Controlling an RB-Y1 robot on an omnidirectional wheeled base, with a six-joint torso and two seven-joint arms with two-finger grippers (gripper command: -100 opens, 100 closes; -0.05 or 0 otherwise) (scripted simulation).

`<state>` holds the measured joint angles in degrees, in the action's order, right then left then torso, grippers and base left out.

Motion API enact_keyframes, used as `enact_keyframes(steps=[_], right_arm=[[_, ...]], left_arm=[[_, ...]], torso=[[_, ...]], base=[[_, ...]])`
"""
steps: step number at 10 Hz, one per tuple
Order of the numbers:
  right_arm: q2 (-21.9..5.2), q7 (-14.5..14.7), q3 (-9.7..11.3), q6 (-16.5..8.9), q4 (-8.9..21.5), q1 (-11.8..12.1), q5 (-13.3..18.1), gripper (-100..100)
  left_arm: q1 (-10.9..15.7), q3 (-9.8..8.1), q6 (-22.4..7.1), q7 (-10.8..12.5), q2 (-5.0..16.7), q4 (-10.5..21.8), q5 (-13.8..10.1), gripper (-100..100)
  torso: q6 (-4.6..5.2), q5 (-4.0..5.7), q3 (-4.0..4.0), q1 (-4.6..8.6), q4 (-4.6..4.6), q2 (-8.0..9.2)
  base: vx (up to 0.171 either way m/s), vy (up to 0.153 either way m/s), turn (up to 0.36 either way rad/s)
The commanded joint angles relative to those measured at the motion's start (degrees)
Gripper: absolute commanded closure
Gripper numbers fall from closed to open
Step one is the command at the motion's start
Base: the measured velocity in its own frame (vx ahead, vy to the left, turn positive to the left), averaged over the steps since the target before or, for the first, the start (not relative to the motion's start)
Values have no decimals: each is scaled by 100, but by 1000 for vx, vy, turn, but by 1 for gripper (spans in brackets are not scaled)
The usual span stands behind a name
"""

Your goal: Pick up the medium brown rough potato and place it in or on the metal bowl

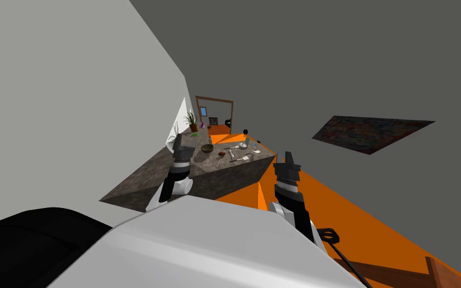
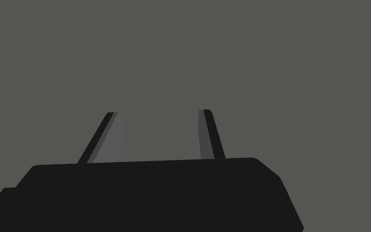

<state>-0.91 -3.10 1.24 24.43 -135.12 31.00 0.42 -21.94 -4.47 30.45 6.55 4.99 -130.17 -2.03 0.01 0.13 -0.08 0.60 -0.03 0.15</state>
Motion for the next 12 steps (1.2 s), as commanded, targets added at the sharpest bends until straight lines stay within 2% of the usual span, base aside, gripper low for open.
enact_keyframes(steps=[1, 2, 3, 4, 5, 6, 8, 9, 10, 11, 12], right_arm=[[0, 0, 0, 0, 0, 0, 0, 0], [0, 0, 0, 0, 0, 0, 0, 0], [-1, 0, 0, 0, 0, 0, 0, 0], [-1, 0, 0, 0, 0, 0, 0, 0], [-1, 0, -1, 0, 0, 0, 0, 0], [-1, 0, -1, 0, 0, 1, 0, 0], [-1, 0, -1, 0, 0, 0, 0, 0], [0, 0, 0, 0, 0, 0, 0, 0], [-1, 0, 0, 0, 0, 0, 0, 0], [-1, 0, -1, 0, 0, 0, 0, 0], [-1, 0, -1, 0, 0, 1, 0, 0]], left_arm=[[286, -66, -286, -66, 202, 286, -111, -100], [374, -66, -304, -66, 202, 296, -111, -100], [568, -94, -501, -122, 301, 513, -174, -100], [633, -94, -501, -122, 301, 513, -174, -100], [852, -124, -718, -180, 393, 748, -240, -100], [911, -124, -718, -180, 393, 748, -240, -100], [1382, -189, -1114, -300, 559, 1222, -378, -100], [1514, -189, -1205, -300, 559, 1271, -378, -100], [1676, -224, -1369, -360, 634, 1517, -448, -100], [1834, -224, -1475, -360, 634, 1557, -448, -100], [2009, -260, -1659, -418, 703, 1793, -518, -100]], torso=[[0, 0, 0, 0, 0, 0], [0, 1, -4, -1, -2, 5], [-1, -2, -1, -19, -1, 0], [0, -3, 2, -18, 0, -5], [-1, -5, 6, -27, 2, -12], [-1, -5, 9, -23, 3, -16], [0, -5, 5, -26, 2, -10], [-1, -1, 1, -6, 1, -3], [-1, -1, 0, -15, 0, -2], [-1, -3, 2, -20, 1, -6], [-1, -4, 6, -27, 2, -12]], base=[[-70, -156, 30], [-40, -96, 11], [-27, -106, 11], [-10, -80, 13], [-2, -97, 17], [-13, -78, 11], [-43, -123, 18], [-43, -115, 22], [-32, -99, 15], [-12, -84, 8], [-10, -101, 14]])
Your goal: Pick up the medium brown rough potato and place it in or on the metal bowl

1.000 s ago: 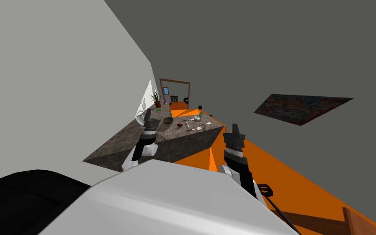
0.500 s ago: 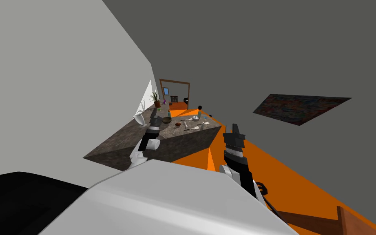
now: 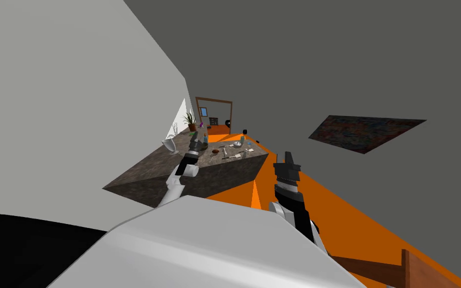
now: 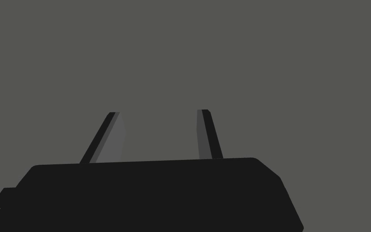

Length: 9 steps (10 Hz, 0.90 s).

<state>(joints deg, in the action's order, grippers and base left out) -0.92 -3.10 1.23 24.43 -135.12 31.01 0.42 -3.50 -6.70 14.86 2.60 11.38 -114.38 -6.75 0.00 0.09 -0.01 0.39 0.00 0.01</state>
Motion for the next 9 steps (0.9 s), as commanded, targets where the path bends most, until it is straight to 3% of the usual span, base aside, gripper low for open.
enact_keyframes(steps=[1, 6, 9], right_arm=[[0, 0, 0, 0, 0, 0, 0, 0], [0, 0, 0, 0, 0, 0, 0, 0], [0, 0, 0, 0, 0, 0, 0, 0]], left_arm=[[286, -38, -201, -24, 64, 279, -46, -100], [1248, -153, -1035, -183, 247, 1160, -246, -100], [1680, -192, -1489, -228, 300, 1586, -307, -100]], torso=[[0, 0, 0, 0, 0, 0], [0, -1, 0, -8, 0, 1], [-1, -1, 1, -8, 0, -1]], base=[[-24, -79, 15], [-20, -85, 11], [-12, -75, 11]])
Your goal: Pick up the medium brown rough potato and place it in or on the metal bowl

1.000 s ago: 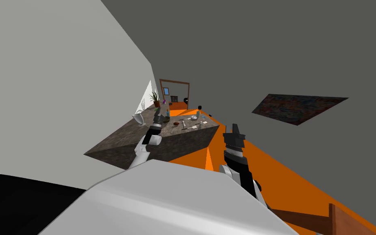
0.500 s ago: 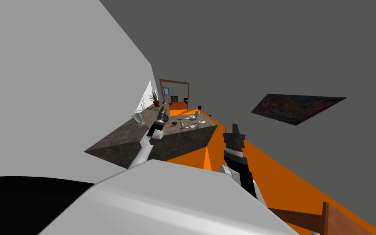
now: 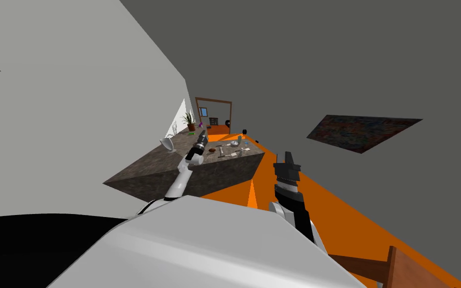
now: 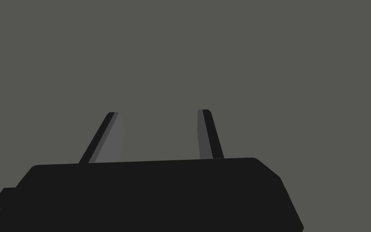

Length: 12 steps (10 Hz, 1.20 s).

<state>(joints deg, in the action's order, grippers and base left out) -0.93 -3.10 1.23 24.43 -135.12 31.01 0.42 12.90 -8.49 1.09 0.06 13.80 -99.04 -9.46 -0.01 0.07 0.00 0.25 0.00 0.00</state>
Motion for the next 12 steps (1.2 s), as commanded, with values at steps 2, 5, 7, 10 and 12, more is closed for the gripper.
enact_keyframes(steps=[2, 5, 7, 10, 12], right_arm=[[0, 0, 0, 0, 0, 0, 0, 0], [-1, 0, -1, 0, 0, 0, 0, 0], [-1, 0, -1, 0, 0, 0, 0, 0], [-1, 0, -1, 0, 0, 0, 0, 0], [-1, 0, -1, 0, 0, 0, 0, 0]], left_arm=[[380, -53, -432, -15, 108, 427, -94, -100], [717, -93, -827, -51, 156, 791, -147, -100], [1050, -132, -1186, -82, 204, 1091, -195, -100], [1377, -172, -1573, -106, 251, 1531, -239, -100], [1377, -172, -1573, -106, 251, 1531, -239, -100]], torso=[[0, -1, 0, -6, 0, -1], [-1, -6, 3, -26, 1, -5], [-2, -6, 3, -26, 1, -6], [-3, -7, 2, -28, 1, -4], [-3, -7, 1, -28, 1, -2]], base=[[-3, -28, -13], [3, -2, -10], [11, -9, -38], [-2, 2, 7], [2, -2, -7]])
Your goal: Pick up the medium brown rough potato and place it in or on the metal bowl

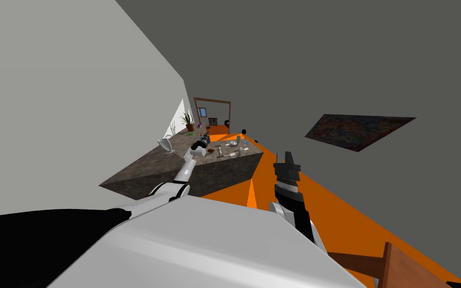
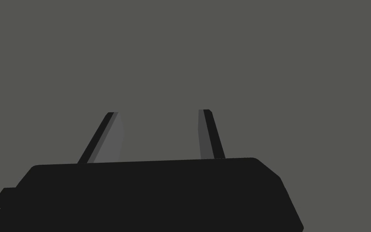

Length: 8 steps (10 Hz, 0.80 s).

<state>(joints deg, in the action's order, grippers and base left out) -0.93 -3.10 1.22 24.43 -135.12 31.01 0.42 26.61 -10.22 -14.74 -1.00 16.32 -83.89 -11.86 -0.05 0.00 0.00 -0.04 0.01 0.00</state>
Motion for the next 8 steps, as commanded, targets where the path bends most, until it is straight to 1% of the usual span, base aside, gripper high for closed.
enact_keyframes(steps=[1, 5, 6, 7, 8], right_arm=[[0, 0, 0, 0, 0, 0, 0, 0], [0, 0, 0, 0, 0, 0, 0, 0], [0, 0, 0, 0, 0, 0, 0, 0], [0, 0, 0, 0, 0, 0, 0, 0], [0, 0, 0, 0, 0, 0, 0, 0]], left_arm=[[6, 1, 10, -1, -1, 17, 1, -100], [6, 1, 10, -1, -1, 17, 1, -100], [175, -76, -97, 1, 62, 102, -150, -100], [175, -76, -97, 1, 62, 102, -150, -100], [241, -104, -151, 1, 89, 134, -205, -100]], torso=[[0, 0, 0, 0, 0, 0], [1, 1, 1, 2, 0, -2], [0, 0, -1, 0, 0, 1], [0, 0, -1, -1, -1, 1], [2, 1, 1, 3, 0, -3]], base=[[-4, 3, 14], [0, 0, 1], [-5, 4, 17], [8, -6, -28], [6, -5, -20]])
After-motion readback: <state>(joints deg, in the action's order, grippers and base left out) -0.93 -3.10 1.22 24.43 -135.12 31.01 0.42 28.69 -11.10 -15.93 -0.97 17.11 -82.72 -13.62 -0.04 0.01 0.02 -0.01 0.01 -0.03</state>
